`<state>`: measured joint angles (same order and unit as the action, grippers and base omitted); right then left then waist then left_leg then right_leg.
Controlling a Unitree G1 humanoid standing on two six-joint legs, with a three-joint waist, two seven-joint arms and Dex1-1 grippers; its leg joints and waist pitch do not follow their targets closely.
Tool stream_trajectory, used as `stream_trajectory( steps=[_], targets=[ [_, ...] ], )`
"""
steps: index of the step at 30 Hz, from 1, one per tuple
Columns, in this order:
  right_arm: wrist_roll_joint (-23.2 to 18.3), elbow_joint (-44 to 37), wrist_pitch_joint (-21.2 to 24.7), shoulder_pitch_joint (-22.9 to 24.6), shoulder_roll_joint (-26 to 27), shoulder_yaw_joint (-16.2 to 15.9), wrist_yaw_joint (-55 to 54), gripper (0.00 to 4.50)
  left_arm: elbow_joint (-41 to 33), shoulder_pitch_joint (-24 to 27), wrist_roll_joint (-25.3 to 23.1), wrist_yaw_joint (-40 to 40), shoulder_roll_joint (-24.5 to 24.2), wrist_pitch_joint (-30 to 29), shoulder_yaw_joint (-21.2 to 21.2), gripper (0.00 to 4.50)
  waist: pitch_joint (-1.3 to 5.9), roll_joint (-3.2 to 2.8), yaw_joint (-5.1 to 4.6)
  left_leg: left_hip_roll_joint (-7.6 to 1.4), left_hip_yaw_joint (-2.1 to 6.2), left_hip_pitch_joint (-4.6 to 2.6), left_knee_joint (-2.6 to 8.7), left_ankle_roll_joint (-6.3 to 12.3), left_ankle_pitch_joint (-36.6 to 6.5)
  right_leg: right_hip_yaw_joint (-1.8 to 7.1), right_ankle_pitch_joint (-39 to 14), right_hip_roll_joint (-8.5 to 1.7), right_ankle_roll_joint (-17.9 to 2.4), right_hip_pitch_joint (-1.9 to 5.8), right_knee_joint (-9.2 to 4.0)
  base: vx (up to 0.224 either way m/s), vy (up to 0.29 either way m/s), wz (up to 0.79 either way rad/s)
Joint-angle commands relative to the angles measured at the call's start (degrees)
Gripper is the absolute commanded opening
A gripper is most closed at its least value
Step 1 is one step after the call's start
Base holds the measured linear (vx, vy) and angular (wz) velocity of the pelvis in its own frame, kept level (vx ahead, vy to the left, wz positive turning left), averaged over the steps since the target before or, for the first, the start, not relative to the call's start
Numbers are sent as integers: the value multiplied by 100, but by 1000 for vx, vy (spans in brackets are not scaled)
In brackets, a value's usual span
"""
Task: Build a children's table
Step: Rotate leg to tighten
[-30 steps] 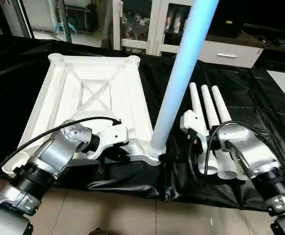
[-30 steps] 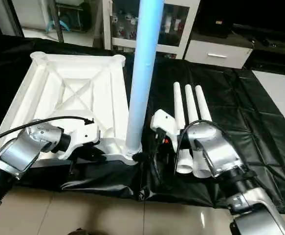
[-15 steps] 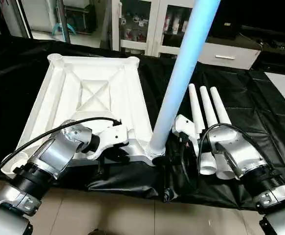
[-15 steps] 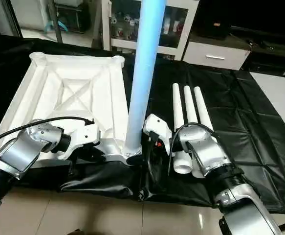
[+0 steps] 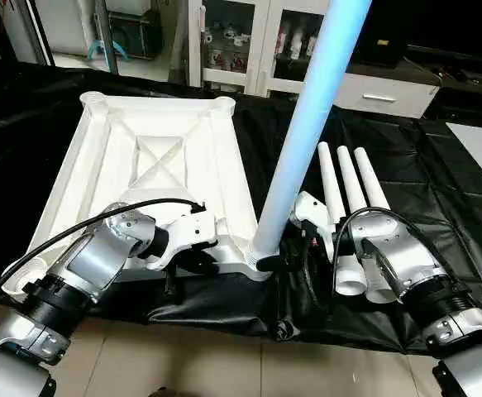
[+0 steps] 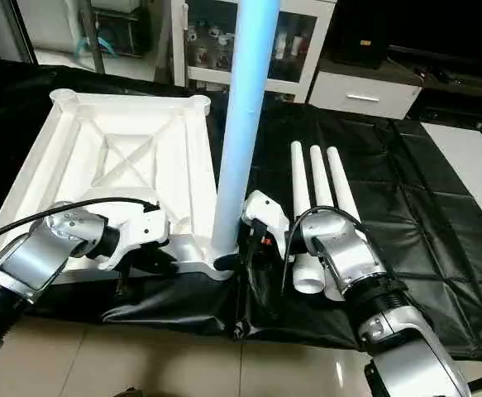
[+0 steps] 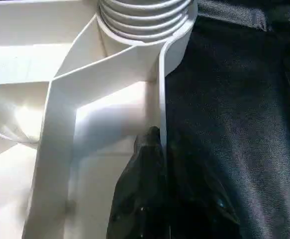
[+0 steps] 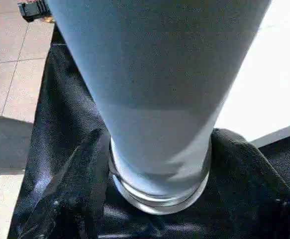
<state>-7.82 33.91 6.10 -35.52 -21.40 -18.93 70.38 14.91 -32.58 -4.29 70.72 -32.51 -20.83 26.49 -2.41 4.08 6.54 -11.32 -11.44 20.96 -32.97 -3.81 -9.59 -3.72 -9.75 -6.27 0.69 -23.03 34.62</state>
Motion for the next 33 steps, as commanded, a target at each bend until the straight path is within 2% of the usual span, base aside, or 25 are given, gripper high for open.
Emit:
stream_trajectory(
  steps=[1, 4, 5, 7, 8, 10, 11, 13, 14, 15, 16, 17, 19, 20, 21, 22, 23, 25, 26, 28, 29, 31, 33],
  targets=[
    [91, -23, -102, 49, 33, -71, 134, 267, 164, 178, -218, 126, 77, -79, 428, 0, 342, -78, -16, -191, 89, -113, 405, -149, -1642, 211, -977, -196, -1320, 211, -313, 0, 0, 0],
    [112, 143, 69, 131, 299, 132, -620, 267, 175, 185, -124, -75, 254, -209, 295, 0, 333, -79, -29, -190, 91, -98, 413, -163, -1647, 215, -1027, -202, -1317, 207, -318, 0, 0, 0],
    [126, 307, 295, 147, 516, 298, -1233, 267, 220, 149, -47, -318, 440, -330, 143, 0, 313, -82, -44, -188, 96, -100, 433, -215, -1817, 219, -1269, -197, -1262, 192, -344, 0, 0, 0],
    [127, 394, 433, 151, 630, 384, -1549, 266, 259, 117, -14, -474, 555, -404, 55, 0, 279, -79, -65, -179, 109, -121, 452, -299, -2185, 217, -1822, -202, -1152, 160, -403, 0, 0, 0],
    [88, 443, 592, 178, 806, 516, -1949, 266, 325, 61, 28, -699, 723, -519, -64, 0, 259, -66, -116, -169, 169, -149, 463, -415, -2683, 193, -2783, -238, -862, 137, -485, -52, -7, -6],
    [58, 475, 705, 204, 1002, 639, -2339, 266, 415, -8, 67, -934, 903, -627, -189, 0, 253, -70, -165, -167, 210, -178, 459, -457, -2902, 173, -3290, -257, -649, 102, -566, -55, -5, -7],
    [44, 495, 763, 216, 1112, 704, -2557, 266, 469, -48, 88, -1067, 1004, -685, -259, 0, 258, -67, -190, -163, 241, -166, 459, -449, -2960, 151, -3483, -272, -544, 109, -602, -53, 1, -9],
    [54, 561, 806, 209, 1304, 814, -2975, 266, 563, -121, 92, -1321, 1169, -774, -373, 0, 263, -79, -215, -159, 281, -141, 473, -463, -2996, 111, -3561, -273, -458, 123, -623, -27, 1, -4],
    [54, 674, 828, 180, 1533, 963, -3498, 266, 699, -216, 88, -1615, 1353, -875, -502, 0, 255, -96, -234, -155, 305, -141, 487, -464, -3080, 94, -3576, -269, -438, 117, -648, 0, 0, 0],
    [48, 812, 800, 134, 1768, 1113, -3986, 265, 848, -309, 49, -1940, 1530, -935, -627, 0, 261, -144, -239, -150, 332, -142, 492, -484, -3131, 82, -3534, -271, -446, 125, -647, 0, 0, 0],
    [34, 1024, 738, 52, 2120, 1331, -4702, 265, 1090, -452, -18, -2421, 1788, -1025, -807, 0, 252, -137, -293, -147, 343, -141, 503, -514, -3255, 52, -3478, -253, -465, 108, -676, 0, 0, 0],
    [33, 1146, 630, 0, 2302, 1417, -5077, 265, 1238, -527, -87, -2674, 1889, -983, -852, 0, 255, -171, -325, -147, 374, -185, 508, -544, -3490, -6, -3511, -237, -454, 103, -711, 0, 0, 0],
    [-5, 1325, 455, -70, 2592, 1538, -5541, 265, 1518, -656, -228, -3203, 2046, -895, -949, 0, 276, -188, -387, -152, 384, -192, 513, -509, -3560, -47, -3222, -245, -505, 135, -726, 0, 0, 0],
    [32, 1410, 296, -91, 2694, 1538, -5708, 265, 1625, -706, -286, -3387, 2091, -830, -966, 0, 276, -208, -373, -164, 391, -185, 527, -488, -3559, -58, -3033, -251, -531, 158, -721, 0, 0, 0],
    [109, 1576, 17, -131, 2886, 1501, -5889, 265, 1796, -789, -351, -3675, 2171, -730, -1016, 0, 261, -212, -373, -157, 364, -211, 522, -471, -3621, -47, -3003, -254, -546, 98, -740, 0, 0, 0],
    [158, 1667, -138, -153, 2988, 1470, -5964, 265, 1879, -829, -375, -3807, 2210, -678, -1041, 0, 254, -220, -374, -155, 355, -241, 519, -467, -3689, -50, -3013, -246, -554, 76, -762, 0, 0, 0],
    [161, 1729, -266, -171, 3071, 1461, -5962, 265, 1919, -852, -383, -3883, 2235, -641, -1059, 0, 248, -185, -390, -156, 357, -245, 518, -444, -3761, -75, -3018, -241, -542, 84, -777, 0, 0, 0],
    [106, 1734, -307, -182, 3134, 1486, -5847, 265, 1932, -865, -370, -3910, 2253, -636, -1087, 0, 231, -206, -387, -161, 361, -226, 539, -410, -3805, -87, -3032, -236, -516, 110, -781, 0, 0, 0],
    [90, 1684, -380, -210, 3175, 1562, -5795, 265, 1956, -882, -364, -3921, 2268, -623, -1141, 0, 224, -194, -380, -157, 345, -233, 534, -379, -3759, -59, -3058, -260, -515, 88, -787, 0, 0, 0],
    [-13, 1624, -452, -249, 3215, 1694, -5596, 265, 2007, -905, -348, -3950, 2284, -593, -1205, 0, 229, -171, -373, -153, 339, -200, 538, -361, -3631, -39, -3077, -280, -507, 103, -785, 0, 0, 0],
    [-112, 1479, -466, -227, 3185, 1744, -5410, 320, 1973, -878, -333, -3911, 2253, -579, -1219, 0, 230, -177, -359, -153, 333, -201, 535, -346, -3574, -26, -3079, -289, -508, 98, -782, 0, 0, 0],
    [-117, 1438, -530, -220, 3151, 1732, -5361, 334, 1965, -864, -321, -3897, 2234, -562, -1223, 0, 221, -171, -354, -153, 324, -191, 539, -318, -3522, -19, -3087, -292, -510, 89, -784, 0, 0, 0],
    [-105, 1341, -599, -196, 3056, 1686, -5263, 354, 1946, -827, -291, -3817, 2180, -523, -1209, 0, 233, -175, -393, -156, 357, -86, 569, -320, -3402, -32, -3021, -296, -486, 172, -744, 0, 0, 0]
  ],
)
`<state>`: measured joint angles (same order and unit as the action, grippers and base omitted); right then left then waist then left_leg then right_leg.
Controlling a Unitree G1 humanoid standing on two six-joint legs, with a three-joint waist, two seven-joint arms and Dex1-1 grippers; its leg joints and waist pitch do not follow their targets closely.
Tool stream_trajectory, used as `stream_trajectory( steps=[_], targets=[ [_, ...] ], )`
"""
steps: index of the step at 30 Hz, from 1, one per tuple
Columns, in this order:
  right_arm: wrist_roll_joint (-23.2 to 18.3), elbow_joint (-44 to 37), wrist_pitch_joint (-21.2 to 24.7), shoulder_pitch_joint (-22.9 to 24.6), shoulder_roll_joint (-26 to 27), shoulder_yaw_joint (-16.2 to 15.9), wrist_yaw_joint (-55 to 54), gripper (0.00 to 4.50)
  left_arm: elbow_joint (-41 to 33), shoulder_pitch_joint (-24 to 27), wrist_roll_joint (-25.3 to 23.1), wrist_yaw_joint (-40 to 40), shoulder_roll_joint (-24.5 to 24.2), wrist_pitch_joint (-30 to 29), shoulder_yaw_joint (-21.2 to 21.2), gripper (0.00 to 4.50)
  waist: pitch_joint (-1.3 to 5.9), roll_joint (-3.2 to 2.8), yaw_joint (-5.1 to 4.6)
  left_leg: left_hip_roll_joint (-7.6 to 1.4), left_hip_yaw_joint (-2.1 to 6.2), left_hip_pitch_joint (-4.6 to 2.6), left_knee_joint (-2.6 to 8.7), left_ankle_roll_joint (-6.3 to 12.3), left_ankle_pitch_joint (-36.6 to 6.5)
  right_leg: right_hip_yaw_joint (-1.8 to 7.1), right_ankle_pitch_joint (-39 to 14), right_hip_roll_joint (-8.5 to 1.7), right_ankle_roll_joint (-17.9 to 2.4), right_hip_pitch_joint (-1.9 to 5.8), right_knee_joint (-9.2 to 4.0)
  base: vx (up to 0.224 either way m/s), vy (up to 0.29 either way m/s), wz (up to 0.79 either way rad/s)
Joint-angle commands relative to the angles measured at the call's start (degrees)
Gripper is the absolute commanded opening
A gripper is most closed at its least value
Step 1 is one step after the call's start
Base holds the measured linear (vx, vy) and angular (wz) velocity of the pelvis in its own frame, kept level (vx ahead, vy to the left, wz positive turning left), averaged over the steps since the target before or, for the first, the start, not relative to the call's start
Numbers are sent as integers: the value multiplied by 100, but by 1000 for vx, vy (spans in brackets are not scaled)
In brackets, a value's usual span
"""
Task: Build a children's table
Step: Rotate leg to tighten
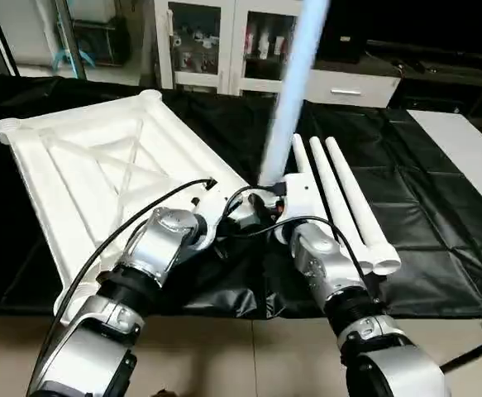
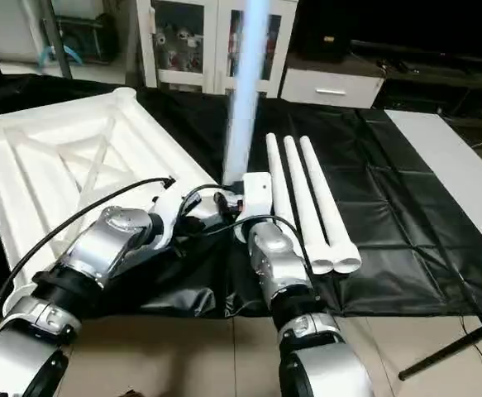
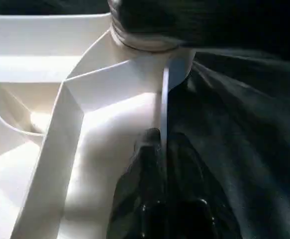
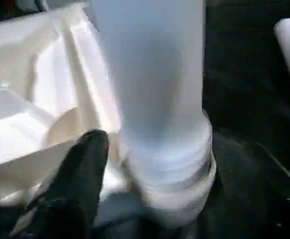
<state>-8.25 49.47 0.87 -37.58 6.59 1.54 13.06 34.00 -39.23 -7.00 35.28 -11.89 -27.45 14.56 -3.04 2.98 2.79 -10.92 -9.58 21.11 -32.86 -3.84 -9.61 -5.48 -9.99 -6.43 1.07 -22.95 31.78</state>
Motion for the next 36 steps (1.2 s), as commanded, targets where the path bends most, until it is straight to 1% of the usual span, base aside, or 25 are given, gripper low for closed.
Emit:
stream_trajectory(
  steps=[1, 2, 3, 4, 5, 7, 8, 10, 11, 12, 13, 14, 15, 16, 17, 18, 20, 21, 23, 27, 28, 29, 30, 32, 36],
  targets=[
    [-72, -318, -58, 42, 191, -384, 551, 369, -2, -127, -10, -189, 75, 153, 8, 0, 313, -66, -47, -204, 187, -52, 575, -324, -3320, 145, -2860, -278, -526, 201, -429, 0, 0, 0],
    [-71, -504, 5, 102, 57, -438, 718, 378, -99, -50, 1, -2, -15, 215, 66, 0, 310, -68, -65, -209, 186, -20, 583, -313, -3184, 160, -2649, -277, -596, 216, -409, 0, 0, 0],
    [-78, -596, 61, 126, -18, -439, 775, 388, -153, -10, 12, 87, -58, 188, 81, 0, 310, -63, -65, -212, 176, -35, 578, -305, -3143, 175, -2587, -281, -647, 192, -403, 0, 0, 0],
    [-79, -607, 68, 129, -28, -439, 782, 388, -160, -5, 14, 98, -63, 184, 83, 0, 311, -74, -39, -216, 130, -130, 550, -294, -3165, 210, -2481, -277, -781, 106, -412, 0, 0, 0],
    [-29, -977, 326, 213, -370, -500, 1129, 399, -307, 130, 31, 439, -232, 166, 151, 0, 311, -55, -31, -216, 101, -131, 542, -247, -3041, 240, -2328, -276, -885, 110, -391, 0, 0, 0],
    [-35, -1217, 510, 269, -587, -548, 1410, 412, -391, 207, 37, 651, -345, 167, 210, 0, 312, -56, 40, -225, 71, -115, 541, -186, -2739, 260, -2119, -265, -902, 144, -357, 0, 0, 0],
    [-75, -1504, 773, 335, -852, -619, 1814, 426, -482, 297, 42, 913, -488, 200, 304, 0, 325, -60, 68, -233, 54, -106, 536, -150, -2534, 279, -1887, -259, -921, 149, -318, 53, -10, 4],
    [-43, -1759, 886, 409, -1149, -744, 2190, 437, -517, 359, 43, 1081, -607, 234, 361, 0, 355, -54, 112, -235, 32, -103, 519, -119, -2214, 285, -1511, -245, -1020, 174, -260, 57, -14, 4],
    [-66, -2161, 1118, 531, -1537, -911, 2709, 445, -570, 431, 38, 1284, -764, 220, 458, 0, 364, -54, 153, -239, 2, -133, 497, -81, -2025, 290, -1271, -230, -1096, 162, -239, 73, -29, 9],
    [-67, -2195, 1136, 541, -1570, -927, 2753, 445, -574, 436, 36, 1300, -777, 220, 466, 0, 364, -54, 153, -239, 2, -133, 497, -81, -2025, 290, -1271, -230, -1096, 162, -239, 73, -29, 9],
    [-89, -2419, 1208, 618, -1785, -1030, 3056, 445, -581, 466, 14, 1378, -854, 256, 509, 0, 361, -38, 211, -224, -47, -145, 459, 6, -1805, 314, -1042, -214, -1176, 145, -214, 84, -38, 13],
    [-102, -2568, 1248, 670, -1930, -1102, 3258, 445, -585, 486, -2, 1428, -905, 285, 537, 0, 372, -11, 249, -213, -58, -123, 431, 49, -1638, 336, -947, -211, -1212, 158, -170, 81, -39, 9],
    [-129, -2978, 1311, 837, -2383, -1283, 3819, 445, -588, 533, -37, 1623, -1056, 341, 615, 0, 400, -10, 285, -205, -54, -94, 412, 106, -1339, 333, -669, -206, -1274, 215, -112, 81, -39, 9],
    [-145, -3145, 1351, 905, -2566, -1349, 4034, 445, -599, 555, -50, 1712, -1119, 357, 644, 0, 400, -10, 285, -205, -54, -94, 412, 106, -1339, 333, -669, -206, -1274, 215, -112, 70, -38, 4],
    [-157, -3271, 1387, 955, -2698, -1396, 4190, 445, -611, 572, -60, 1778, -1165, 368, 664, 0, 400, 0, 328, -201, -67, -75, 386, 251, -946, 338, -206, -199, -1333, 243, -54, 56, -33, 1],
    [-157, -3380, 1382, 1004, -2844, -1444, 4353, 445, -619, 588, -73, 1853, -1224, 377, 692, 0, 398, -15, 330, -199, -61, -60, 390, 267, -896, 333, -181, -200, -1358, 254, -49, 56, -33, 1],
    [-120, -3569, 1493, 1065, -3131, -1500, 4633, 445, -654, 627, -95, 2047, -1375, 420, 760, 0, 404, -1, 333, -203, -66, -59, 380, 285, -897, 327, -232, -206, -1402, 272, -49, 0, 0, 0],
    [-50, -3631, 1479, 1065, -3282, -1521, 4719, 445, -709, 676, -114, 2304, -1538, 573, 856, 0, 386, -21, 329, -220, -50, -59, 405, 198, -1097, 316, -652, -220, -1367, 266, -98, 0, 0, 0],
    [0, -3657, 1485, 1036, -3391, -1509, 4746, 445, -804, 736, -118, 2614, -1724, 667, 962, 0, 374, -26, 298, -235, -46, -66, 429, 41, -1324, 324, -1030, -216, -1294, 257, -122, 0, 0, 0],
    [-105, -3694, 1594, 968, -3374, -1508, 4782, 445, -1187, 862, 108, 3343, -1995, 687, 1082, 0, 331, -37, 280, -247, -26, -125, 470, -182, -1899, 341, -1863, -216, -1120, 209, -209, 0, 0, 0],
    [-103, -3680, 1589, 955, -3354, -1529, 4766, 445, -1290, 891, 147, 3496, -2056, 691, 1123, 0, 335, -53, 294, -260, -26, -181, 468, -228, -2008, 352, -1881, -208, -1125, 162, -217, 0, 0, 0],
    [-60, -3595, 1567, 897, -3252, -1559, 4690, 445, -1467, 923, 205, 3711, -2137, 622, 1188, 0, 324, -25, 278, -256, -27, -170, 480, -245, -2054, 366, -1857, -187, -1157, 161, -207, 0, 0, 0],
    [-60, -3595, 1567, 897, -3252, -1559, 4690, 445, -1467, 923, 205, 3711, -2137, 622, 1188, 0, 324, -35, 282, -255, -23, -168, 483, -259, -2062, 372, -1851, -185, -1166, 164, -196, 0, 0, 0],
    [-9, -3482, 1558, 830, -3163, -1635, 4710, 445, -1501, 905, 168, 3704, -2134, 633, 1222, 0, 336, -37, 294, -251, -52, -216, 467, -266, -2059, 395, -1676, -154, -1233, 127, -185, 0, 0, 0],
    [45, -3340, 1492, 776, -3106, -1791, 4829, 445, -1578, 922, 175, 3878, -2150, 618, 1291, 0, 341, -57, 315, -250, -67, -207, 470, -274, -2040, 409, -1605, -155, -1223, 142, -165, 0, 0, 0]
  ],
)
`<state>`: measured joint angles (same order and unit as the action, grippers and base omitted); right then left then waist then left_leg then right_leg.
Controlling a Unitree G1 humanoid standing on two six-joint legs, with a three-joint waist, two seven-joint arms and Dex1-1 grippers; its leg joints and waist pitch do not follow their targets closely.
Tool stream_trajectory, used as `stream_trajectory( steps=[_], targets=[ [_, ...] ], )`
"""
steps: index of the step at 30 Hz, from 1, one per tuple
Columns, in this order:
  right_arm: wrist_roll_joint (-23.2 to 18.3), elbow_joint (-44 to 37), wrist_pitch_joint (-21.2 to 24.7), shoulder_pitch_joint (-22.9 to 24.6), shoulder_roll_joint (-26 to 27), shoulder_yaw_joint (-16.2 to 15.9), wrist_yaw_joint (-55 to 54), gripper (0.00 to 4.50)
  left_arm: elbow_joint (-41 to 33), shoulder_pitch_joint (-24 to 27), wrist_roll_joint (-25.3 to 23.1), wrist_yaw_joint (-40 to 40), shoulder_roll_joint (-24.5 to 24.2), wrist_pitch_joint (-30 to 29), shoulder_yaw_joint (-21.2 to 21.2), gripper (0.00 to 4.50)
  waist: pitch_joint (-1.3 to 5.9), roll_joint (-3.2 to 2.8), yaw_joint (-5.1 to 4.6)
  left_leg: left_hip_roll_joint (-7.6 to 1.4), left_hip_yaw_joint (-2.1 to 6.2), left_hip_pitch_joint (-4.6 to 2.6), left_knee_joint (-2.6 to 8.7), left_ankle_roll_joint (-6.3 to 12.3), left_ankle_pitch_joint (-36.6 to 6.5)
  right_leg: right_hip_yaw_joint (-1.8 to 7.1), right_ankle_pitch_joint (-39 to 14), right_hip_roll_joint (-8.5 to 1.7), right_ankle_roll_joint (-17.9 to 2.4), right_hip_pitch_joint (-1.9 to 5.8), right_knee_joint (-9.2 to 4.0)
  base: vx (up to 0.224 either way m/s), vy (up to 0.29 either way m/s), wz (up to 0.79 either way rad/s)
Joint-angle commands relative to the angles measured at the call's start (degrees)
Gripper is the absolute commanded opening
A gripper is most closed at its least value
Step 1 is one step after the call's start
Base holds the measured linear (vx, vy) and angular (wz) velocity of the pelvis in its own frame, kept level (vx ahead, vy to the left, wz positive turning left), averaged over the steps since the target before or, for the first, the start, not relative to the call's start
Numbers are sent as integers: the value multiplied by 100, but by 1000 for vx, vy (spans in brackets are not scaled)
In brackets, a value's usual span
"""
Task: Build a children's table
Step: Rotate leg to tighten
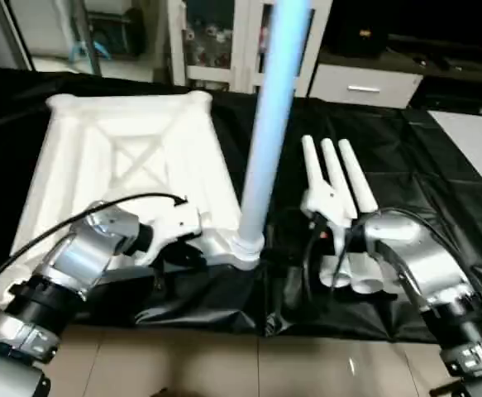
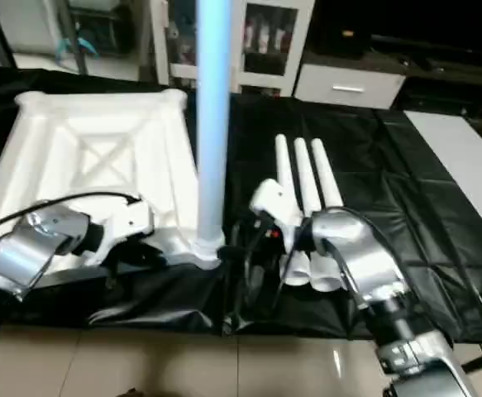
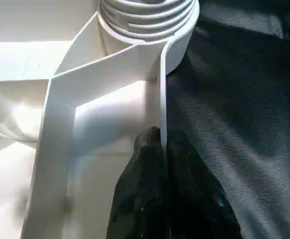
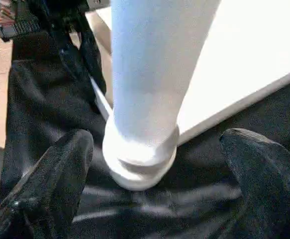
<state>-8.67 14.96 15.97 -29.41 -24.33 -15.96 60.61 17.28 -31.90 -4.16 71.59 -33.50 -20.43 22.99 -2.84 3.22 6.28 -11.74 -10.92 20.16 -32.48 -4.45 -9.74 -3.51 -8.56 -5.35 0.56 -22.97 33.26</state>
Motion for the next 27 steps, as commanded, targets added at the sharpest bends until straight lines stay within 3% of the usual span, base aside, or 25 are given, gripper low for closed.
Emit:
stream_trajectory(
  steps=[1, 7, 15, 27],
  targets=[
    [131, 277, -84, -108, 76, -114, 115, 445, 4, 215, -126, 292, 30, -132, 463, 0, 332, -62, -34, -163, 65, -98, 428, -219, -1990, 213, -1739, -271, -1157, 156, -305, 0, 0, 0],
    [373, 784, -317, -320, 228, -330, 168, 445, -56, 224, -168, 262, 48, -172, 502, 0, 351, -22, -22, -151, 43, -75, 408, -175, -1691, 210, -1471, -263, -1210, 176, -269, 0, 0, 0],
    [301, 1180, -433, -556, 551, -306, 80, 369, -155, 287, -194, 266, 35, -237, 517, 0, 359, -24, -11, -160, 41, -92, 409, -198, -1677, 212, -1464, -265, -1183, 177, -258, 0, 0, 0],
    [444, 1509, -692, -602, 604, -384, 313, 268, -211, 310, -221, 265, 41, -292, 527, 0, 364, -13, -26, -152, 49, -90, 413, -227, -1832, 211, -1560, -255, -1145, 174, -271, 0, 0, 0]
  ],
)
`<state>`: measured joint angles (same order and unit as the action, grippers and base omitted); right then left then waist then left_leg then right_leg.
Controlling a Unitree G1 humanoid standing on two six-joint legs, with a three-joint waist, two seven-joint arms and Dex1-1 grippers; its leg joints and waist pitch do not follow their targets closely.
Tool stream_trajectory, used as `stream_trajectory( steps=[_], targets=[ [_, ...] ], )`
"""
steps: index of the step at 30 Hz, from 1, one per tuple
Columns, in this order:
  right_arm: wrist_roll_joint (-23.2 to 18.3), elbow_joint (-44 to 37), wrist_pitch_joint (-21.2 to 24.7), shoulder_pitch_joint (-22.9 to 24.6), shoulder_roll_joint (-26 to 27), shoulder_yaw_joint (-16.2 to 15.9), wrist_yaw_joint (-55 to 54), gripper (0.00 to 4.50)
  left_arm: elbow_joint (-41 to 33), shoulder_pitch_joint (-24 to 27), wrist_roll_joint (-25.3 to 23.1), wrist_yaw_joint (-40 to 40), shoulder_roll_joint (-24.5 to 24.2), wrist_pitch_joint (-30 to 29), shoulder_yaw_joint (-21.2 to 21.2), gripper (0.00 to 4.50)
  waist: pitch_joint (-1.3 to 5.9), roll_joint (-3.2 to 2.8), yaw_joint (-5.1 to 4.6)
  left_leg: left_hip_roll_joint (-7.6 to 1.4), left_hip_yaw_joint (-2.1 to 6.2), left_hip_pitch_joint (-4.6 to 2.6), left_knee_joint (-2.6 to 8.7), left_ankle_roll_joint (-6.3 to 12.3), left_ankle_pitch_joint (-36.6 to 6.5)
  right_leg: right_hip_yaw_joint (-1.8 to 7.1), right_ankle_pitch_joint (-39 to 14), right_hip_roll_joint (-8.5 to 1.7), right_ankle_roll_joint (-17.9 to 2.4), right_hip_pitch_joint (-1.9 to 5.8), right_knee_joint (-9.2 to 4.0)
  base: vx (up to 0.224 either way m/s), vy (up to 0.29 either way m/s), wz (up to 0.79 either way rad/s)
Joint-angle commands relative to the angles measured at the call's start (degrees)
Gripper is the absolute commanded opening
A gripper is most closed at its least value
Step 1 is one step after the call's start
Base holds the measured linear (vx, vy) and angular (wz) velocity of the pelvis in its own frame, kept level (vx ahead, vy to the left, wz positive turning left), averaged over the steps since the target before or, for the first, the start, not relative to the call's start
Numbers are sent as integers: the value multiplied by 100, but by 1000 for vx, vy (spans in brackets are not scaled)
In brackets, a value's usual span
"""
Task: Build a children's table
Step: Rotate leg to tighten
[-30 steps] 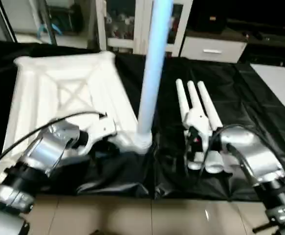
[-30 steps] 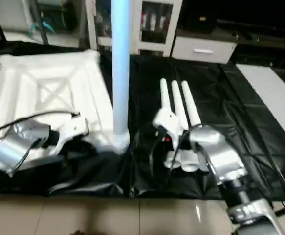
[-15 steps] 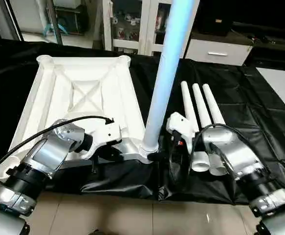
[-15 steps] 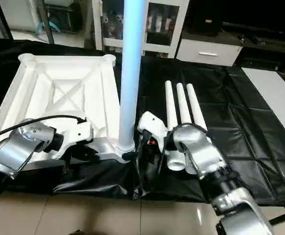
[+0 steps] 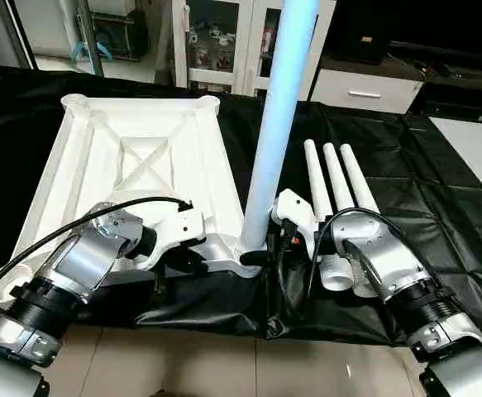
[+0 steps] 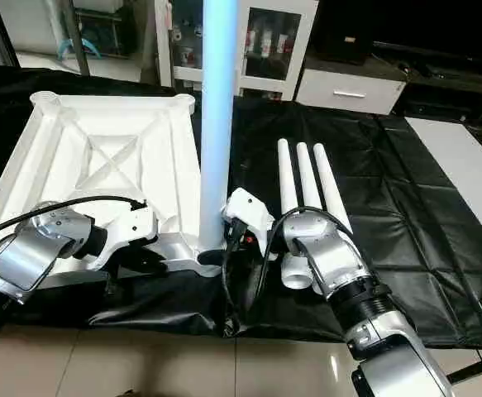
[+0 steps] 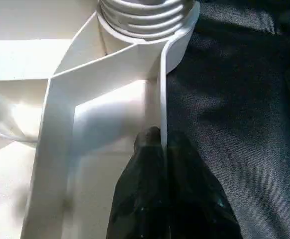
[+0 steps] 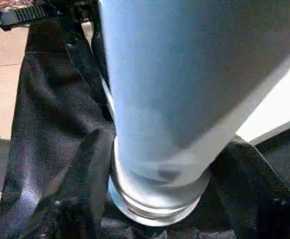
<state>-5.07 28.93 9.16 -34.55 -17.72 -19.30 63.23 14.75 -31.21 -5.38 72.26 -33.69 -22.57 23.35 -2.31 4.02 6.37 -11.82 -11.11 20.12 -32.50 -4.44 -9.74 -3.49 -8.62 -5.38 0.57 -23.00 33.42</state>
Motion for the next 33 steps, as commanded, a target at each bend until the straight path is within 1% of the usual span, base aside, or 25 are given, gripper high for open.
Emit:
stream_trajectory(
  steps=[1, 2, 6, 12, 14, 15, 16, 17, 18, 19, 20, 21, 22, 23, 24, 25, 26, 27, 28, 29, 30, 31, 32, 33],
  targets=[
    [90, 119, -8, -78, -67, -62, 74, 268, 42, 240, -102, 198, 59, -80, 494, 0, 313, -94, -30, -146, 70, -93, 415, -230, -1851, 209, -1563, -251, -1142, 175, -288, 0, 0, 0],
    [104, 130, -11, -62, -79, -80, 101, 261, 41, 238, -104, 200, 60, -85, 497, 0, 315, -92, -31, -145, 69, -91, 413, -229, -1843, 210, -1542, -251, -1147, 177, -286, 0, 0, 0],
    [183, 186, -93, 16, -72, -116, 90, 256, 43, 238, -115, 207, 68, -100, 492, 0, 322, -90, -32, -143, 69, -90, 411, -227, -1820, 207, -1441, -243, -1171, 181, -276, 0, 0, 0],
    [177, 185, -16, 169, 28, -73, -88, 254, 40, 257, -128, 193, 80, -125, 489, 0, 322, -91, -31, -141, 71, -89, 415, -228, -1856, 208, -1486, -243, -1155, 182, -283, 0, 0, 0],
    [67, 254, 231, 188, 258, 153, -536, 254, 90, 241, -73, 43, 193, -151, 387, 0, 311, -94, -43, -141, 80, -86, 429, -257, -1978, 209, -1634, -247, -1119, 174, -303, 0, 0, 0],
    [67, 254, 231, 188, 258, 153, -536, 254, 90, 241, -73, 43, 193, -151, 387, 0, 309, -94, -51, -139, 85, -89, 432, -273, -2040, 206, -1711, -244, -1100, 172, -308, 0, 0, 0],
    [40, 329, 309, 169, 366, 259, -778, 254, 127, 216, -27, -76, 288, -204, 302, 0, 301, -91, -61, -139, 91, -90, 440, -290, -2136, 203, -1837, -245, -1072, 166, -322, 0, 0, 0],
    [14, 523, 457, 105, 619, 503, -1424, 253, 292, 108, 22, -504, 567, -277, 80, 0, 287, -93, -100, -135, 110, -110, 442, -364, -2425, 200, -2239, -255, -993, 129, -372, 0, 0, 0],
    [-7, 564, 514, 86, 687, 572, -1585, 253, 341, 74, 32, -603, 636, -316, 30, 0, 280, -92, -118, -131, 111, -118, 437, -393, -2513, 199, -2384, -257, -961, 114, -386, 0, 0, 0],
    [-56, 647, 643, 46, 832, 720, -1926, 253, 445, 1, 52, -810, 783, -402, -75, 0, 271, -89, -145, -121, 135, -123, 441, -430, -2659, 182, -2726, -263, -861, 104, -425, -55, -6, 0],
    [-56, 647, 643, 46, 832, 720, -1926, 253, 445, 1, 52, -810, 783, -402, -75, 0, 276, -94, -158, -119, 168, -136, 435, -445, -2770, 156, -3023, -285, -744, 106, -459, -61, -1, -5],
    [-107, 728, 756, -4, 977, 854, -2246, 253, 562, -78, 51, -1028, 925, -426, -162, 0, 273, -99, -183, -116, 182, -110, 444, -438, -2794, 149, -3108, -291, -696, 117, -469, -61, -1, -5],
    [-95, 873, 834, -73, 1168, 997, -2724, 252, 709, -187, 52, -1289, 1114, -465, -263, 0, 270, -118, -209, -115, 206, -97, 451, -444, -2857, 129, -3231, -290, -621, 117, -492, -56, 8, -10],
    [-72, 938, 836, -100, 1241, 1038, -2912, 252, 766, -230, 51, -1400, 1191, -461, -304, 0, 273, -113, -230, -101, 220, -108, 443, -452, -2923, 109, -3334, -289, -571, 97, -526, -51, 7, -9],
    [-41, 1012, 812, -127, 1306, 1067, -3093, 252, 823, -279, 55, -1529, 1276, -503, -359, 0, 275, -120, -238, -100, 237, -118, 442, -455, -2972, 91, -3385, -294, -552, 100, -537, -51, 7, -9],
    [3, 1119, 778, -165, 1400, 1109, -3352, 252, 905, -349, 59, -1713, 1397, -564, -438, 0, 271, -117, -284, -95, 255, -83, 454, -448, -2996, 66, -3394, -291, -519, 125, -552, 0, 0, 0],
    [138, 1421, 632, -273, 1650, 1205, -4013, 252, 1165, -546, 9, -2291, 1713, -691, -653, 0, 263, -131, -309, -91, 274, -91, 449, -452, -3062, 43, -3474, -294, -485, 112, -577, 0, 0, 0],
    [172, 1511, 582, -306, 1723, 1238, -4210, 252, 1253, -606, -13, -2471, 1801, -721, -715, 0, 263, -131, -309, -91, 274, -91, 449, -452, -3062, 43, -3474, -294, -485, 112, -577, 0, 0, 0],
    [233, 1681, 488, -371, 1865, 1306, -4586, 252, 1434, -723, -64, -2827, 1966, -768, -835, 0, 252, -116, -351, -62, 271, -185, 389, -426, -3262, -10, -3729, -281, -429, 28, -658, 0, 0, 0],
    [302, 1992, 279, -492, 2132, 1391, -5211, 252, 1833, -949, -172, -3641, 2217, -683, -1058, 0, 242, -124, -366, -62, 280, -185, 386, -414, -3308, -30, -3790, -285, -400, 23, -671, 0, 0, 0],
    [306, 2018, 261, -502, 2155, 1397, -5258, 252, 1866, -967, -180, -3710, 2235, -670, -1076, 0, 251, -126, -389, -59, 292, -179, 387, -382, -3335, -70, -3806, -278, -338, 52, -696, 0, 0, 0],
    [286, 2243, 96, -598, 2373, 1474, -5587, 252, 2134, -1108, -279, -4230, 2338, -515, -1170, 0, 265, -141, -370, -62, 299, -191, 388, -365, -3331, -81, -3740, -282, -327, 71, -701, 0, 0, 0],
    [279, 2261, 83, -607, 2392, 1483, -5607, 252, 2154, -1118, -289, -4263, 2342, -500, -1172, 0, 265, -173, -373, -89, 296, -191, 417, -306, -3352, -107, -3441, -290, -377, 100, -713, 0, 0, 0],
    [258, 2324, 36, -636, 2459, 1515, -5674, 252, 2220, -1152, -324, -4378, 2353, -446, -1179, 0, 262, -179, -374, -97, 295, -160, 434, -294, -3332, -102, -3326, -295, -398, 120, -699, 0, 0, 0]
  ],
)
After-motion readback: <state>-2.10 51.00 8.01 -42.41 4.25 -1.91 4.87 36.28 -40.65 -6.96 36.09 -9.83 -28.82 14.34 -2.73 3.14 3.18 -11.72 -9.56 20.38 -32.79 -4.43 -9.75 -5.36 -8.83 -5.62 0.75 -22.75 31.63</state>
